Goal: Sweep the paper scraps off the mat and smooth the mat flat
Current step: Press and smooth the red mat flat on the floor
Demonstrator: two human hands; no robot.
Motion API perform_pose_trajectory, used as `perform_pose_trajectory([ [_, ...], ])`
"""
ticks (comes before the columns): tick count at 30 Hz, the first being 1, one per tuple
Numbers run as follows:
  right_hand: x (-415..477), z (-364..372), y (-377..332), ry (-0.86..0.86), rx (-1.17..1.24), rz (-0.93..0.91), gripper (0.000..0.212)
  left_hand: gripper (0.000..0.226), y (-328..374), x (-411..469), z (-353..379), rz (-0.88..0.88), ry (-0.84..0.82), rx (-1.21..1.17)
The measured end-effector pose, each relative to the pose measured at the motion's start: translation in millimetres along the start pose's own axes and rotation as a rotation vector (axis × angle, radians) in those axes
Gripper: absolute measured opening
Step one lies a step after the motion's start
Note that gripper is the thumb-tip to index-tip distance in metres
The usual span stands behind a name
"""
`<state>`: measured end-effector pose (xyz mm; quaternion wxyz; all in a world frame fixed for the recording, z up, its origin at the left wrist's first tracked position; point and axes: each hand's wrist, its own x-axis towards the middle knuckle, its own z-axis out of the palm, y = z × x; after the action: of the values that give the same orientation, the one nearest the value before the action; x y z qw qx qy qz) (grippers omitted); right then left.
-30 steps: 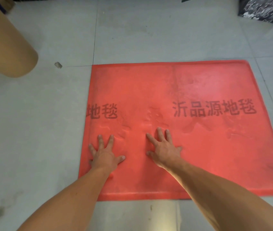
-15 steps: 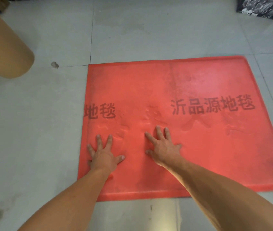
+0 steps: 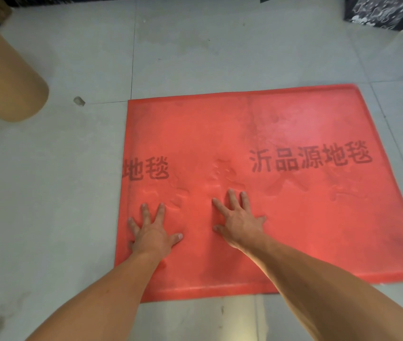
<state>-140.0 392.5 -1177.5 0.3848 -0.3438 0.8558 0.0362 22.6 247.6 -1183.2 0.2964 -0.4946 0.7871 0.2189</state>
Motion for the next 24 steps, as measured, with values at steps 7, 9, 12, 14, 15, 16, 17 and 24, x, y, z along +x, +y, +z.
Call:
perform_pose_trajectory([
  [7, 11.4, -5.2, 1.1, -0.043, 0.027, 0.012, 0.072, 0.095, 1.3, 5.9, -26.2, 0.061, -0.096, 0.145],
  [9, 23.9, -7.4, 6.3, -0.021, -0.001, -0.014, 0.082, 0.084, 4.1, 9.9, -50.6, 0.123, -0.125, 0.136],
  [12, 33.9, -24.6, 14.0, 0.010, -0.030, 0.003, 0.087, 0.074, 12.9, 15.5, -94.2, 0.208, -0.148, 0.173],
  [14, 31.5, -42.2, 13.8, 0.036, -0.039, 0.011, 0.088, 0.072, 22.7, 15.7, -121.6, 0.238, -0.123, 0.186],
  [15, 33.2, -49.4, 11.9, 0.046, -0.050, 0.015, 0.087, 0.072, 27.6, 16.2, -133.7, 0.251, -0.103, 0.188],
  [16, 32.5, -58.3, 7.7, 0.049, -0.052, 0.017, 0.085, 0.071, 32.8, 17.4, -145.3, 0.263, -0.085, 0.180],
  [17, 34.5, -66.5, 3.8, 0.057, -0.045, 0.012, 0.084, 0.069, 37.6, 19.7, -155.5, 0.276, -0.071, 0.165],
  [24, 53.1, -129.0, -38.1, 0.161, -0.082, 0.027, 0.097, 0.076, 62.4, 35.6, -211.7, 0.356, 0.020, 0.132],
])
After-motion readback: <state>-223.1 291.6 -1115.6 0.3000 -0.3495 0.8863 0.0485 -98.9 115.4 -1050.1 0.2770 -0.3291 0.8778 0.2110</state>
